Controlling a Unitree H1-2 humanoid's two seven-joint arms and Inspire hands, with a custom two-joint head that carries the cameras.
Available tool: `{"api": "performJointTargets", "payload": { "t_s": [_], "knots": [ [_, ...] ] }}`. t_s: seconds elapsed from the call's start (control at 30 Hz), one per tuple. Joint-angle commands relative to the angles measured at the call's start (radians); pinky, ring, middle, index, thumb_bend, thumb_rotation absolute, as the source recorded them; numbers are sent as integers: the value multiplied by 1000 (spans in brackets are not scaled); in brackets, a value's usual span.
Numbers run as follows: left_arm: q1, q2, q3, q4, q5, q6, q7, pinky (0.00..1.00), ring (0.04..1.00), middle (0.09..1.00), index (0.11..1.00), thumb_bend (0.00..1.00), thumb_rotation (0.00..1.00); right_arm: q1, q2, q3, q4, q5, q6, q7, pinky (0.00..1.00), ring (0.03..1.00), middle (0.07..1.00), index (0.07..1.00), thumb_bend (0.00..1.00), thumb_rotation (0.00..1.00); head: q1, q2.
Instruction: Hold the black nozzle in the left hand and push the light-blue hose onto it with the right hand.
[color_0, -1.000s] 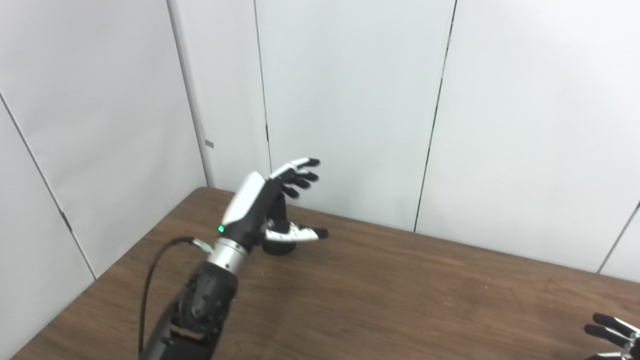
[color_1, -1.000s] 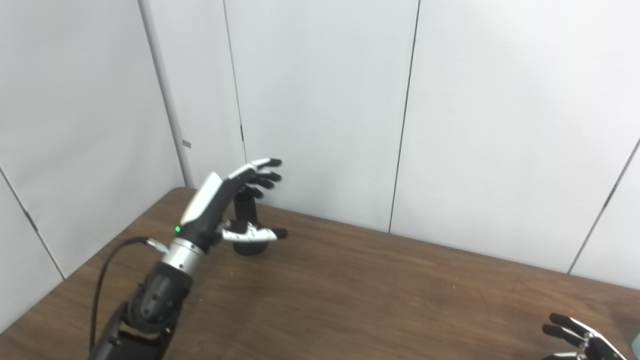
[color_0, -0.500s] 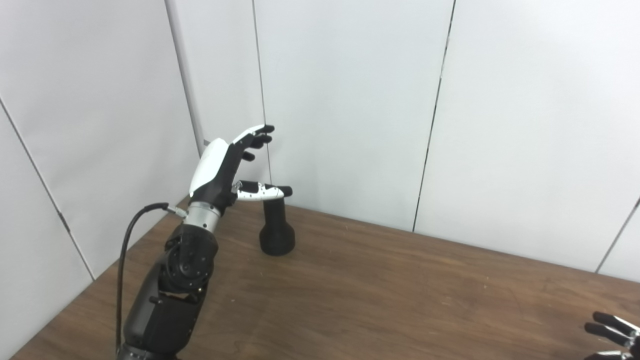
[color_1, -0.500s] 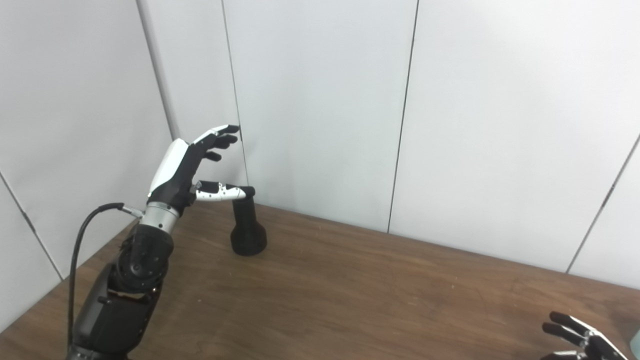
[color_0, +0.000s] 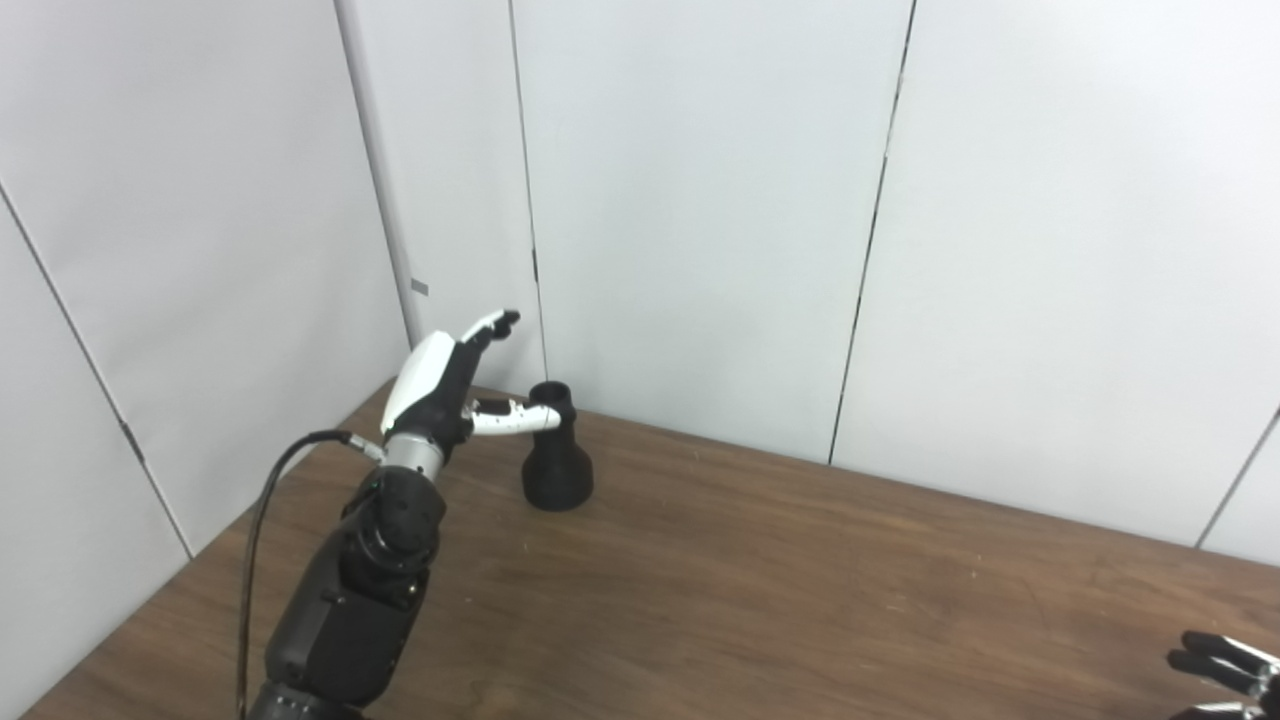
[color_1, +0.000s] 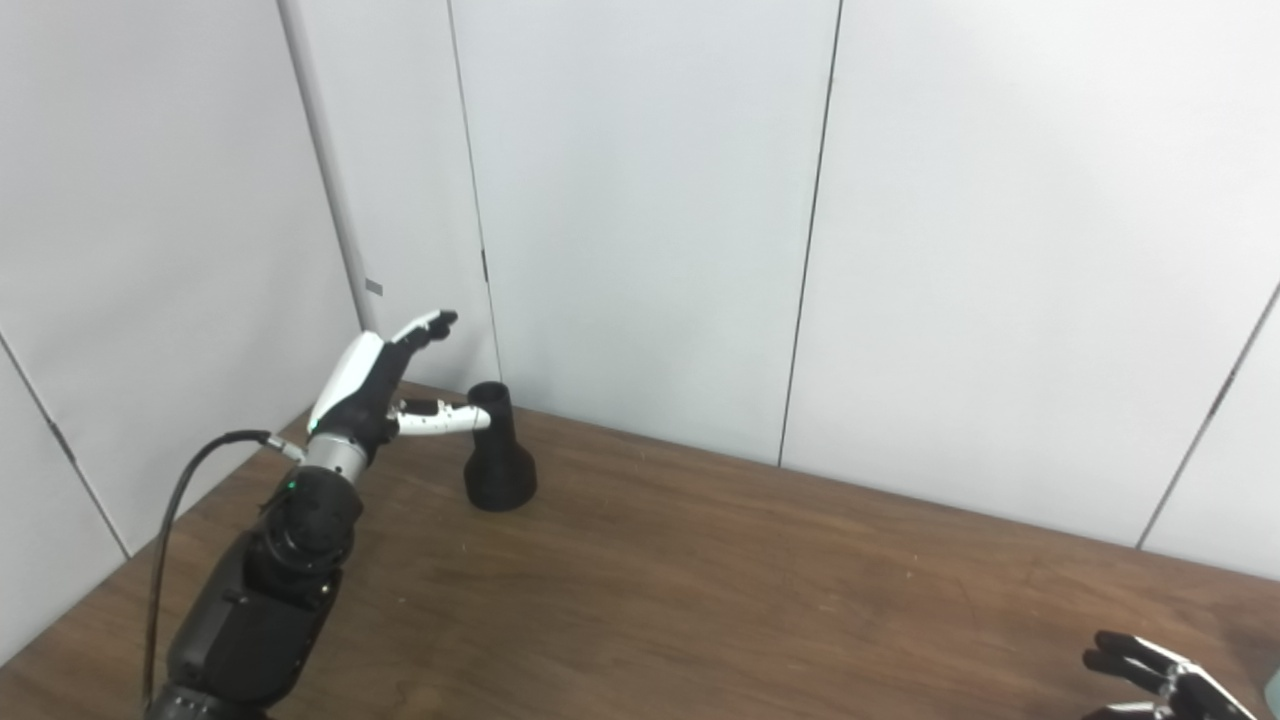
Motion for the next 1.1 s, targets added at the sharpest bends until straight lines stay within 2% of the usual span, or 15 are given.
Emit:
{"api": "performJointTargets", "payload": {
  "t_s": [0.0,0.1,0.2,0.57,0.73,0.87,1.07],
  "knots": [
    [-49,38,-16,0,33,30,3,993,940,893,892,931,318,-30,-15,-4,-23,1,-40,-2,335,461,680,678,607,0,0,2],
    [-45,38,-42,0,49,77,-9,972,940,900,905,938,344,-28,-17,-4,-30,0,-35,-1,330,460,678,675,607,0,2,7],
    [-40,26,-55,7,61,95,-21,964,938,899,904,937,338,-27,-20,0,-34,-1,-33,3,326,459,677,675,608,0,2,10],
    [-59,14,-90,137,64,92,-3,1000,934,880,906,924,304,-23,-33,-1,-30,8,-38,7,323,458,660,666,607,0,0,17],
    [-73,-15,-91,177,86,96,-2,1000,934,881,906,928,305,-20,-34,-1,-40,7,-36,7,323,458,650,658,607,0,-3,26],
    [-83,-19,-102,208,85,94,14,1000,921,870,906,926,301,-20,-34,2,-40,3,-38,7,322,457,642,653,610,0,-7,28],
    [-107,-7,-124,279,83,81,44,949,916,867,905,926,299,-18,-35,4,-49,-4,-35,5,318,458,630,645,614,0,-15,29]
  ]
}}
